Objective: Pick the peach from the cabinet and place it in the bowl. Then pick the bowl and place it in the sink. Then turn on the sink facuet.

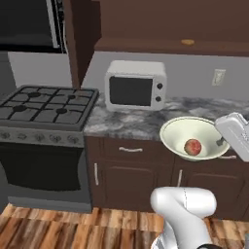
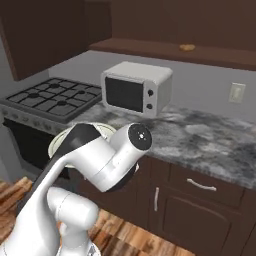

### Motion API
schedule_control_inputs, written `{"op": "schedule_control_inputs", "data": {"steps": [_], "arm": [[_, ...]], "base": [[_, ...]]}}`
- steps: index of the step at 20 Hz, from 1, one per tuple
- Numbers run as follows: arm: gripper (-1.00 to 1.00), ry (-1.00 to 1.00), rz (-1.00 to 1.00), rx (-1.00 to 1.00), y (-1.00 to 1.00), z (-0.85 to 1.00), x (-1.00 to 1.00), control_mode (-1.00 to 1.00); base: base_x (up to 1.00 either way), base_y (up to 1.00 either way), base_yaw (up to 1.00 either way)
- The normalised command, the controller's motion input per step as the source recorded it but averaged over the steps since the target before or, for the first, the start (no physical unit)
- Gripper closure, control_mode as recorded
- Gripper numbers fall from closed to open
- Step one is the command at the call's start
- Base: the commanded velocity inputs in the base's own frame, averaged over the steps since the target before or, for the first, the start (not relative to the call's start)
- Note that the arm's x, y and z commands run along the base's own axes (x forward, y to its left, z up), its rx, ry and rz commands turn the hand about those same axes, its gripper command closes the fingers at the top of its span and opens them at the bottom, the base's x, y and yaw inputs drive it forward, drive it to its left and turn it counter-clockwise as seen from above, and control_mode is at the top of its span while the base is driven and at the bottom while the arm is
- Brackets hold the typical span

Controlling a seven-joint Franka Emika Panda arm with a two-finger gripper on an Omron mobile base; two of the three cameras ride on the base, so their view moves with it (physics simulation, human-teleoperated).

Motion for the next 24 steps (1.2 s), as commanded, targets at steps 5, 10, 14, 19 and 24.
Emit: {"op": "schedule_control_inputs", "data": {"steps": [5, 10, 14, 19, 24], "arm": [[1.00, 0.00, 0.00, 0.00, 0.00, 0.00, 0.00, 1.00], [1.00, 0.00, 0.00, 0.00, 0.00, 0.00, 0.00, 1.00], [1.00, 0.00, 0.00, 0.00, 0.00, 0.00, 0.00, 1.00], [1.00, 0.00, 0.00, 0.00, 0.00, 0.00, 0.00, 1.00], [1.00, 0.00, 0.00, 0.00, 0.00, 0.00, 0.00, 1.00]], "base": [[0.00, 0.00, 0.84], [0.00, 0.00, 0.94], [0.00, 0.00, 0.95], [0.00, 0.00, 0.96], [0.00, 0.00, 0.93]]}}
